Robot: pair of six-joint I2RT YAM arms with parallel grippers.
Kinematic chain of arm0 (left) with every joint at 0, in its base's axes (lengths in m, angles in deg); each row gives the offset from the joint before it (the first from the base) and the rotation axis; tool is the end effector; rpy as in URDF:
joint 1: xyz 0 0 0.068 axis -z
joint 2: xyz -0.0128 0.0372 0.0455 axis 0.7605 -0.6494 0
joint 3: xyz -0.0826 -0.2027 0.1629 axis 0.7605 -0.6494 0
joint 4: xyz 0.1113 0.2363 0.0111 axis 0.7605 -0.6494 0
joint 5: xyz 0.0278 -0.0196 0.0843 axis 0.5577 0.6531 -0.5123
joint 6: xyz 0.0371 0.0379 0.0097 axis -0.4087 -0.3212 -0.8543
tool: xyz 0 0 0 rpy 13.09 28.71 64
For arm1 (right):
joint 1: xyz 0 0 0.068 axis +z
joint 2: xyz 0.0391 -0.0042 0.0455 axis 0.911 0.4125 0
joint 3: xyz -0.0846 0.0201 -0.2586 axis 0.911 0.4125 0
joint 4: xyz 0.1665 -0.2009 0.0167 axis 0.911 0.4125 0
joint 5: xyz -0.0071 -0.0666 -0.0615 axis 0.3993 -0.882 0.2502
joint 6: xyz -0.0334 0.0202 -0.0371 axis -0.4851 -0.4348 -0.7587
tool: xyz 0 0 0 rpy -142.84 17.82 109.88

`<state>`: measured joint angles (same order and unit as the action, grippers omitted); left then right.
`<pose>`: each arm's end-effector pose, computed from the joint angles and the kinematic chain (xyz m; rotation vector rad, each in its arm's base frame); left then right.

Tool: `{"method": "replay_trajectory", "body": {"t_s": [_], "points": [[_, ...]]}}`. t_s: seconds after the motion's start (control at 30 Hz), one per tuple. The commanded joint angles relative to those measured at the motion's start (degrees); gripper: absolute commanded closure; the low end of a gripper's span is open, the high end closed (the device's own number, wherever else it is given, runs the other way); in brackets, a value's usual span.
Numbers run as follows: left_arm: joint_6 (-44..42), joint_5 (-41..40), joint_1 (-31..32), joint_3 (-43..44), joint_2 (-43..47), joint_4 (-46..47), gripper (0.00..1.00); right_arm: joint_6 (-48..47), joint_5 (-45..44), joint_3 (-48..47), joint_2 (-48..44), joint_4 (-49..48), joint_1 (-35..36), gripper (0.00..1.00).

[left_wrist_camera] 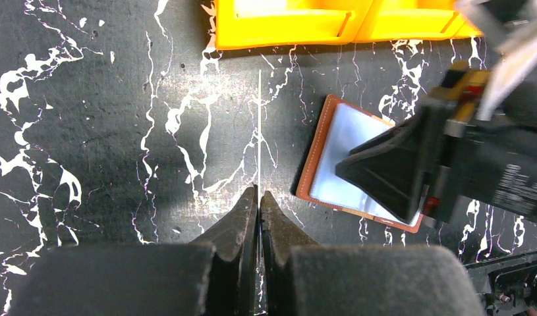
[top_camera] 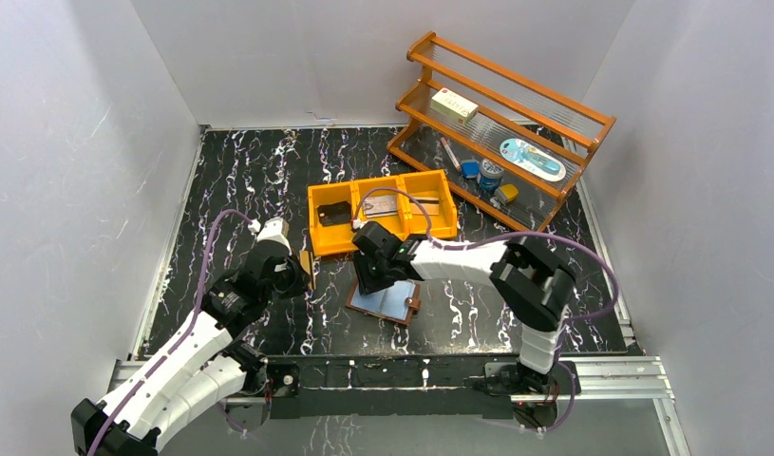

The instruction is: Take the credit cards out of the card holder

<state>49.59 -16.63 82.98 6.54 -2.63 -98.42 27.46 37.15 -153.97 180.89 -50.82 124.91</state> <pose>0.1367 -0.0824 0.2510 -0.1729 2.2110 -0.4887 0.1935 0.3239 0.1864 -0.5813 2.5247 0.6300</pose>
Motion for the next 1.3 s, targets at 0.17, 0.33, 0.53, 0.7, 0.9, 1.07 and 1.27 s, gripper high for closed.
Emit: {"method": "replay_trajectory", "body": {"t_s": [0.17, 0.33, 0.53, 0.7, 0.9, 1.07, 1.27], "points": [[-0.62, -0.78, -0.24, 1.03, -0.12, -0.77, 1.00, 2.58, 1.97, 2.54, 6.89, 2.52, 2.50, 0.62], [-0.54, -0.51, -0.20, 1.16, -0.40, -0.48, 1.00, -1.51, 6.48, 5.52, 6.00, 0.68, 6.18, 0.62], [-0.55, 0.26, -0.23, 1.12, -0.62, -0.34, 1.00, -2.87, 6.35, 8.07, 3.24, 0.61, 8.15, 0.62], [-0.87, 3.05, -0.23, 0.56, -0.92, 1.42, 1.00, -2.58, 2.71, 4.43, 0.83, 1.87, 8.15, 0.59], [-1.77, 9.29, -0.25, 0.29, -2.11, 5.64, 1.00, -0.86, -3.76, -1.44, -4.64, 1.71, 7.47, 0.53], [-1.13, 14.10, -0.25, -0.88, -1.90, 10.74, 1.00, 4.29, -2.17, 4.79, -13.84, -2.64, 0.22, 0.47], [1.00, 27.63, -2.05, -1.94, -4.06, 22.14, 1.00, 11.08, 11.42, 18.92, -23.99, -17.96, -10.62, 0.30]]}}
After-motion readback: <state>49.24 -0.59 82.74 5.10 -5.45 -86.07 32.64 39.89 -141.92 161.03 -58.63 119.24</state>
